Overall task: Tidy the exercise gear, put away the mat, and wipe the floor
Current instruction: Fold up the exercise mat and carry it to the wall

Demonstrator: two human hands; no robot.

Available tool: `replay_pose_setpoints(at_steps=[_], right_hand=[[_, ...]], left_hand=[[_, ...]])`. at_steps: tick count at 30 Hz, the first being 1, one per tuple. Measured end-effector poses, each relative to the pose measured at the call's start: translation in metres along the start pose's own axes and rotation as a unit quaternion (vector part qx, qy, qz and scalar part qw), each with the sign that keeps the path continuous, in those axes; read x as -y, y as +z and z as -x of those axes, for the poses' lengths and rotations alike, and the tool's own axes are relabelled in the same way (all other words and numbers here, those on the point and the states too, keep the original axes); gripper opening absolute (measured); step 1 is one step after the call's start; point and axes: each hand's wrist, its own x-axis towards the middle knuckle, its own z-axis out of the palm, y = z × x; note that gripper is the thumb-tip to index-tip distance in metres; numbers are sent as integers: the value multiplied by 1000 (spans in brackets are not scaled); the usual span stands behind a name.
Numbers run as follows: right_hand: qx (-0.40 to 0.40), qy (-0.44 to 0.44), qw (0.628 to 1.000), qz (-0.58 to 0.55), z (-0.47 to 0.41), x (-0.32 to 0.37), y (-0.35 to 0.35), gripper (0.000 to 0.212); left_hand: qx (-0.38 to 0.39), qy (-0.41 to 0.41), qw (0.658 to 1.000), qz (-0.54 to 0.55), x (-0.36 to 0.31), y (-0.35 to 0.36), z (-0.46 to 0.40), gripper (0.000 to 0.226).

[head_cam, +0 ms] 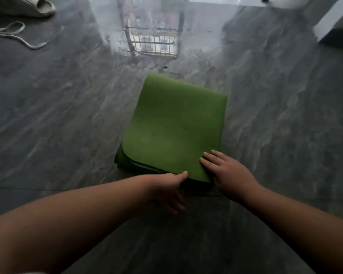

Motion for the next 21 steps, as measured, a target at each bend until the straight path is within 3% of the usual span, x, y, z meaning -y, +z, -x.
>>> replay_pose_setpoints(at_steps=[3, 6, 7, 9, 10, 11, 12, 14, 16, 21], right_hand=[[-58, 56, 996, -41, -3, 15, 5, 48], [-100, 135, 982, -80, -12, 29, 4, 50], [-98, 175, 974, -106, -14, 32, 5, 58], [-86, 252, 946, -186, -16, 41, 9, 80], [-79, 286, 924, -241, -17, 46, 11, 89], [-68, 315, 897, -301, -19, 52, 11, 94], [-58, 340, 869, -356, -22, 57, 11, 95], [-50, 367, 835, -407, -29, 63, 12, 93], [-53, 384, 819, -423, -34, 63, 15, 93], [-93, 384, 784, -478, -34, 52, 23, 97]], left_hand=[[-13, 8, 986, -163, -4, -17, 17, 59], [-110, 180, 952, -224, -19, -38, 43, 20], [-177, 258, 920, -234, -23, -47, 50, 13], [-352, 379, 806, -287, -24, -70, 59, 13], [-433, 398, 744, -318, -21, -83, 57, 25], [-489, 382, 707, -339, -15, -95, 52, 42], [-517, 345, 706, -338, -7, -105, 45, 60], [-511, 267, 770, -275, 4, -117, 33, 82], [-484, 229, 816, -218, 12, -124, 21, 89], [-462, 211, 832, -224, 21, -132, 15, 86]])
